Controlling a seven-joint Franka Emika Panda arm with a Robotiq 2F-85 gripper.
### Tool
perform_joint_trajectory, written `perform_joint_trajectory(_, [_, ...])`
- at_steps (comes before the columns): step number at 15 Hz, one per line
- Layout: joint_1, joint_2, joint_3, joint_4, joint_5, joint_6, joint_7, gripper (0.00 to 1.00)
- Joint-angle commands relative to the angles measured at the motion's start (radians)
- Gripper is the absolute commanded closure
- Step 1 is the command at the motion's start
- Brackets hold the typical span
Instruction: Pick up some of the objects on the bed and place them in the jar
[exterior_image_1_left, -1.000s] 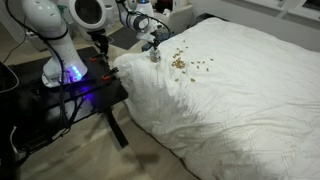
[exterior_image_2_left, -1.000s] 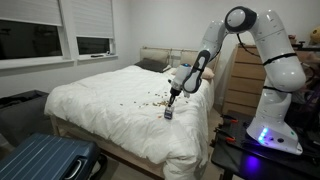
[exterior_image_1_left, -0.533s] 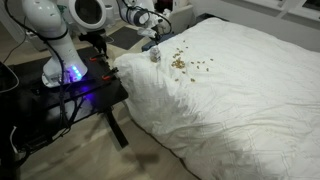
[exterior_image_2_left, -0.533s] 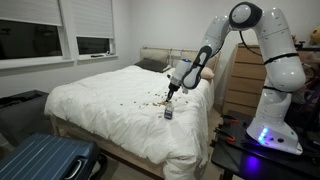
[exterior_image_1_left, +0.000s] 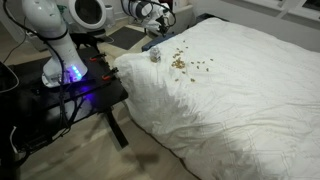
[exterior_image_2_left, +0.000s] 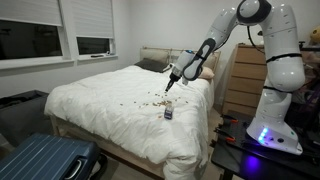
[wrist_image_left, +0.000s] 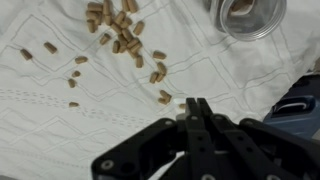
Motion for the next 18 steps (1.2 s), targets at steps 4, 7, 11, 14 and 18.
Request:
perform_joint_trajectory(4, [0.058,-0.086,-0.163,-0.017,0.011,-0.023,0.081,0.37])
perform_joint_trajectory(7, [0.078,-0.095,-0.214,-0.013,0.014,-0.070,0.109,0.15])
perform_joint_trajectory(11, [0.025,-0.124,-0.159,-0.006,0.024,-0.260,0.120,0.00])
perform_joint_trajectory(14, [0.003,-0.143,-0.126,0.002,0.037,-0.364,0.121,0.00])
perform_joint_trajectory(18, [-0.014,-0.131,-0.105,0.012,0.019,-0.429,0.125,0.00])
